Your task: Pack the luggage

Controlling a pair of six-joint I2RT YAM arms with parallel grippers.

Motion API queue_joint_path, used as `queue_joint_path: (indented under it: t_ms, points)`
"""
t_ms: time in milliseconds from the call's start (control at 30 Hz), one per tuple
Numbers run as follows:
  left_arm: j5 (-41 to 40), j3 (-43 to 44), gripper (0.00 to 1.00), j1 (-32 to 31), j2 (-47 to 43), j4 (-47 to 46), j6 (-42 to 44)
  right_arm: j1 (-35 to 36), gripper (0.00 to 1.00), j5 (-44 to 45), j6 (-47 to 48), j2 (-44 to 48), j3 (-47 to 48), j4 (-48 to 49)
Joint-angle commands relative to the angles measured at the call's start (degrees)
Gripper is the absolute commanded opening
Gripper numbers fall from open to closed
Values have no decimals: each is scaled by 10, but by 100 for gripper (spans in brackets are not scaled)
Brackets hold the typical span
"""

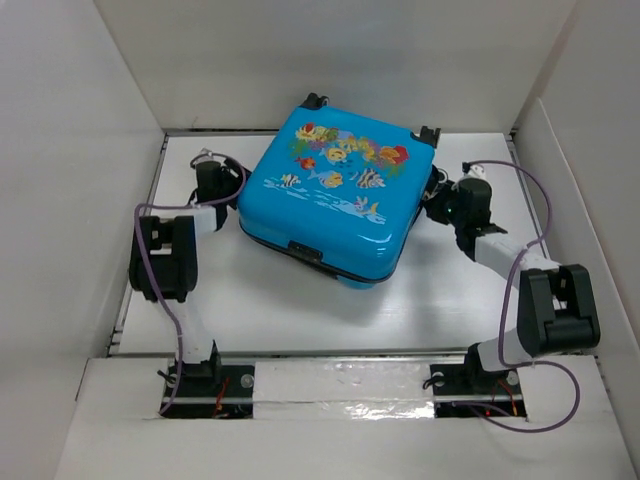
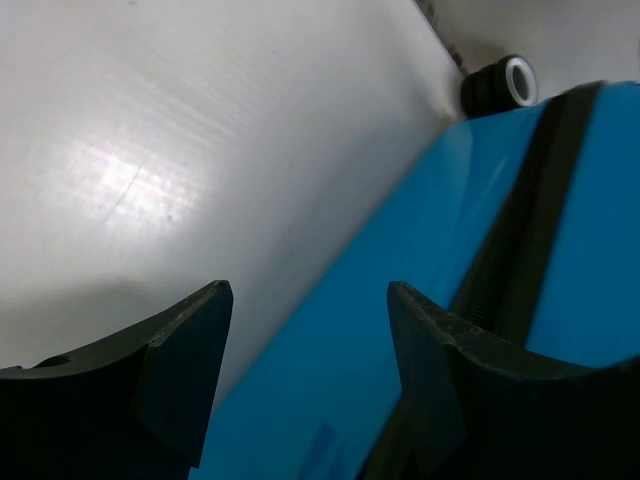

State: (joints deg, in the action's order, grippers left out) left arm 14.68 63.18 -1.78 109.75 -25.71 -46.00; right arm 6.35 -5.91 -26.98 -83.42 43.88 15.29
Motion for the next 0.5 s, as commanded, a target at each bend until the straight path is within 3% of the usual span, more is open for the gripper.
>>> queue_joint_path:
  t_ms: [0,133,300,467]
  points:
    - [-17,-127,60,-47,-101,-124,-49,29,2,-75,20,-46,88,47]
    - [-49,-198,60,-52,-152,-134,-53,47,3,-86,26,-73,118,14]
    - [-41,-163,62,-33,-186,-114,-57,47,7,-105,6,-79,115,25]
    - [-44,-66,63,-47,-183,-40,-43,37,30,-105,10,-59,119,-11]
